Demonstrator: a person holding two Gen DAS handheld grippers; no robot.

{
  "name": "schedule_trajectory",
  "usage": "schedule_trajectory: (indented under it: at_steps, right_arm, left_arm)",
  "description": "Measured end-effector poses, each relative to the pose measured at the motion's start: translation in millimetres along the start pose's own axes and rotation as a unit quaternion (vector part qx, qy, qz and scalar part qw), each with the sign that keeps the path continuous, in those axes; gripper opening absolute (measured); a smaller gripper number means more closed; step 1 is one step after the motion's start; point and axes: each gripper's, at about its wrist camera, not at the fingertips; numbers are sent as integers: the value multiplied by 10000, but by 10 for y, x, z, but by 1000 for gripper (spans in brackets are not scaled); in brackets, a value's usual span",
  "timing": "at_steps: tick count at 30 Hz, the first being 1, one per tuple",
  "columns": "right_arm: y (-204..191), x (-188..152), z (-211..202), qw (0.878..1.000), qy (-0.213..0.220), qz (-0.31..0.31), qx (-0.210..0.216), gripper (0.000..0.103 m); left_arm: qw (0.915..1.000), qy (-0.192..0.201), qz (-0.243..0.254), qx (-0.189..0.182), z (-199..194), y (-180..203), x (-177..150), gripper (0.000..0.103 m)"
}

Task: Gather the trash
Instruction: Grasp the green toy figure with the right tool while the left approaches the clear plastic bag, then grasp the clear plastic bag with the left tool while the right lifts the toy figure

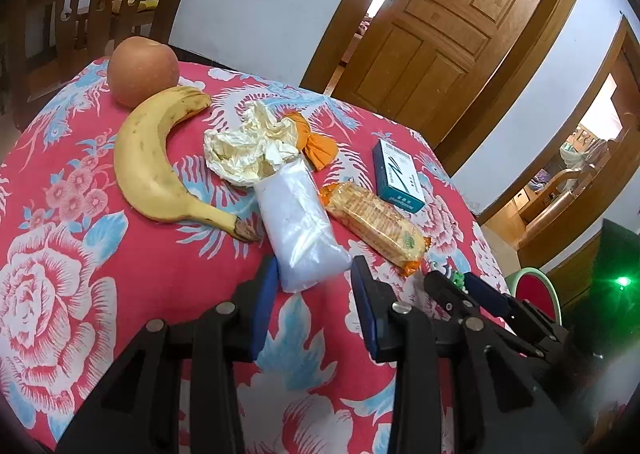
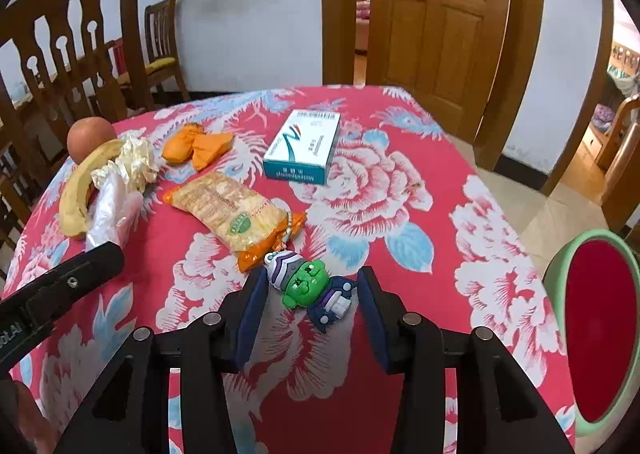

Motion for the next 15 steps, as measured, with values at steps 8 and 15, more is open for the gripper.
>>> schedule_trajectory:
  at_steps: [8,15]
  right_arm:
    - [104,-111,-255,9968,709,362,-96,47]
    - [240,-147,-338,9931,922,715,64,47]
  left_arm:
    - [10000,0,-7,31,8,7,4,38]
    - [9999,20,105,65,10,49,-5,38]
Point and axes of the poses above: each gripper's, at about its wrist camera, not at the fingertips, and z roughly the way its jaws point, y to its right, x to its top, and after that the axes turned 14 degrees about -y, right-handed
